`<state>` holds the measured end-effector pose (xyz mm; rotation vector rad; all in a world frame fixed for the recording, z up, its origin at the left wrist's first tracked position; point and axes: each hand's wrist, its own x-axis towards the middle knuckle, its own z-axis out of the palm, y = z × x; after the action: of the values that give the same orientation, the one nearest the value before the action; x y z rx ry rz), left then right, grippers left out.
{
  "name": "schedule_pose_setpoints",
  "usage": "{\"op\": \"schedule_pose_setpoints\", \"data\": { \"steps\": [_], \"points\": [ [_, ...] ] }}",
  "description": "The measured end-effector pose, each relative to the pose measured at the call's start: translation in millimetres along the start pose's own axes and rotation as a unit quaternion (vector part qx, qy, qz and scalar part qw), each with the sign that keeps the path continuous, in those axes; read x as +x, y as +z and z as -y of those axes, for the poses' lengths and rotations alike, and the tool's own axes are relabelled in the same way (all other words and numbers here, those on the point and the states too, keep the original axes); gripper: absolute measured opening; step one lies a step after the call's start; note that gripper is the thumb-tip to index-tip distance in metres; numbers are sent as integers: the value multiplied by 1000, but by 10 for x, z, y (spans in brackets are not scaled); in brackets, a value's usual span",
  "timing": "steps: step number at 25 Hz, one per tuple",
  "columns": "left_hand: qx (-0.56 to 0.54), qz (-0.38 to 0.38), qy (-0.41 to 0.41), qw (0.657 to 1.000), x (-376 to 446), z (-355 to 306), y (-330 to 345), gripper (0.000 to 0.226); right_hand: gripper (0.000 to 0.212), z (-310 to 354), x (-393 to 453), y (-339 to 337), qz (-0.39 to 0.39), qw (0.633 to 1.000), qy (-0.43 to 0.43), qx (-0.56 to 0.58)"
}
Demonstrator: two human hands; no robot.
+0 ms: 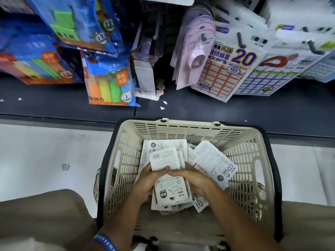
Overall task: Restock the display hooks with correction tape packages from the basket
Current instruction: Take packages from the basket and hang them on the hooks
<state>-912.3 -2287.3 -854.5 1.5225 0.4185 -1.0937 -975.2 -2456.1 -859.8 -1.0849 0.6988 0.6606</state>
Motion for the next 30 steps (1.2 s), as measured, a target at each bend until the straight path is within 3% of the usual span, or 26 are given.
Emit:
{"op": "schedule_pose_setpoints", "data": {
  "steps": [3, 5, 7, 11, 14, 18, 20, 24, 30],
  "points": [
    [-33, 15, 11, 999, -49, -59, 72, 35, 73, 53, -19, 119, -15, 999, -2, 32],
    [-30, -38, 39, 998, -114, -128, 165, 43, 80, 64, -70, 134, -60, 997, -25, 32],
    [-8, -71, 47, 996, -172, -189, 239, 57, 72, 105, -146, 109, -83, 993, -47, 67],
    [-5, -18, 34, 999, -404, -292, 293, 69, 49, 244, -449, 120, -16, 997, -58, 40],
    [-84, 5, 46, 995, -588, -349, 323, 82, 54, 367, -634, 84, -7, 998, -53, 29],
    [-175, -58, 10, 983, -806, -300, 374, 112, 60, 437, -824, 151, -10, 999, -31, -9],
    [-219, -109, 22, 969, -914, -347, 402, 105, 62, 461, -900, 201, -9, 999, -36, -5],
    [-196, 23, 85, 977, -1098, -742, 452, 58, 57, 770, -1083, 205, 25, 998, -60, -4],
    [-93, 146, 126, 977, -1327, -1291, 473, 72, 60, 1399, -1369, 317, -22, 980, -180, 77]
  ]
}}
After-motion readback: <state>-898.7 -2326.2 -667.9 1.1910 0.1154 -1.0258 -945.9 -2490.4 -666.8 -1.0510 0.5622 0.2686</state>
